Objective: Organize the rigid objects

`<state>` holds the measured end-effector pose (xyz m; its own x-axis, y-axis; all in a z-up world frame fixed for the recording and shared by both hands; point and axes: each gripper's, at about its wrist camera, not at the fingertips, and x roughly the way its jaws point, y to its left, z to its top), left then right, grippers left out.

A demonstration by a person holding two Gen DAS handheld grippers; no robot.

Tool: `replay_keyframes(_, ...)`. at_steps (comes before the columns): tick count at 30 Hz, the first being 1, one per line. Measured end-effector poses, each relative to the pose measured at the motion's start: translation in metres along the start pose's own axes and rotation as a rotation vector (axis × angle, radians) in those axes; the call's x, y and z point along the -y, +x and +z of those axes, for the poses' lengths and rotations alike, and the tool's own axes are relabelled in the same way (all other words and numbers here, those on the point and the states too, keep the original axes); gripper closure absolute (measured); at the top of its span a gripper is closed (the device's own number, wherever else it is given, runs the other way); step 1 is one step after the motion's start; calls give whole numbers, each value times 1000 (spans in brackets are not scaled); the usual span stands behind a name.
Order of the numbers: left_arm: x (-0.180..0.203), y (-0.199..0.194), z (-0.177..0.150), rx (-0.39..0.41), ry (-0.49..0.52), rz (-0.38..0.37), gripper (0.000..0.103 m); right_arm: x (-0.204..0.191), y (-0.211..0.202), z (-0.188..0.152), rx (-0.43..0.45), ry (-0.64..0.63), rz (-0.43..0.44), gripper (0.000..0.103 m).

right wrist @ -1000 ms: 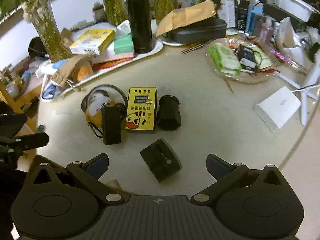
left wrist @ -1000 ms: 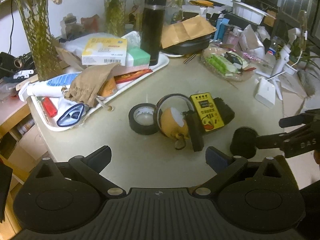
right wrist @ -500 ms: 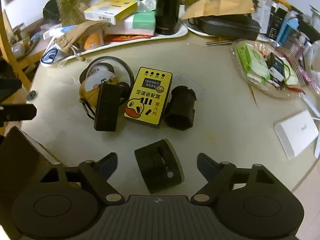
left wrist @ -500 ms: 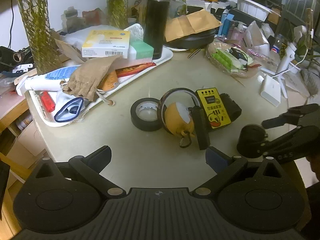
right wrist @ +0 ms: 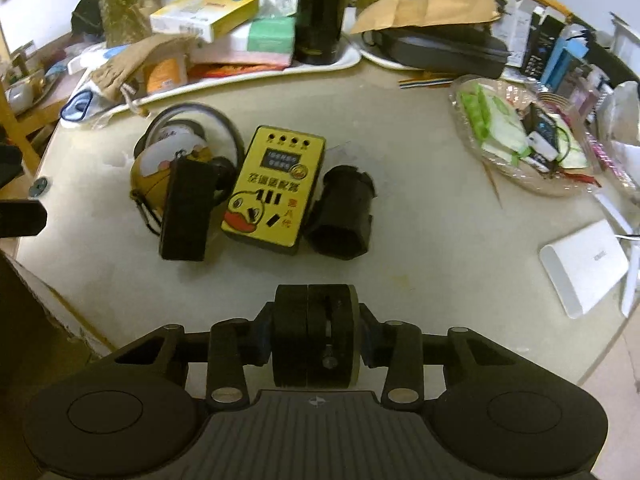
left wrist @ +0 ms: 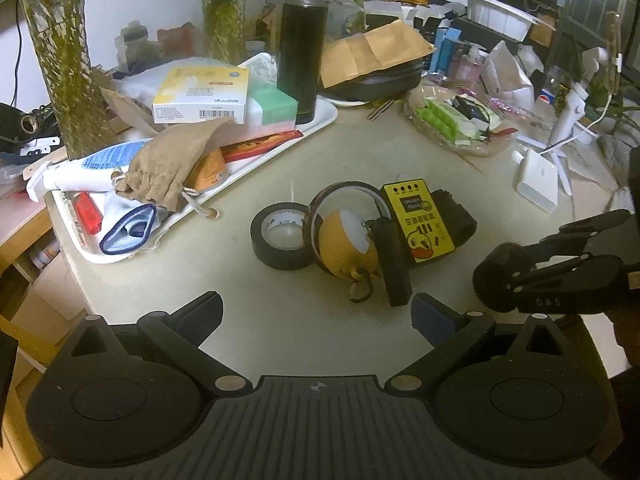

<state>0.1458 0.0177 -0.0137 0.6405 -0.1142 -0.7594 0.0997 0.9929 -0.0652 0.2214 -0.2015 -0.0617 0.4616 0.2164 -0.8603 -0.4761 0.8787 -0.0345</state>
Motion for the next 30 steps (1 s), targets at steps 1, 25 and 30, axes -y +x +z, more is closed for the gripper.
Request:
replay_keyframes(1, 0, 0, 0, 3, -2, -1, 0, 2, -3, 0, 14, 16, 3, 60)
replay_keyframes(25, 27, 22, 26, 71, 134, -48, 13, 27, -48, -10, 173, 159, -39, 60)
replay_keyframes(30, 23, 37, 41, 85, 150, -30, 14, 31, -51, -11, 185, 174, -34, 60)
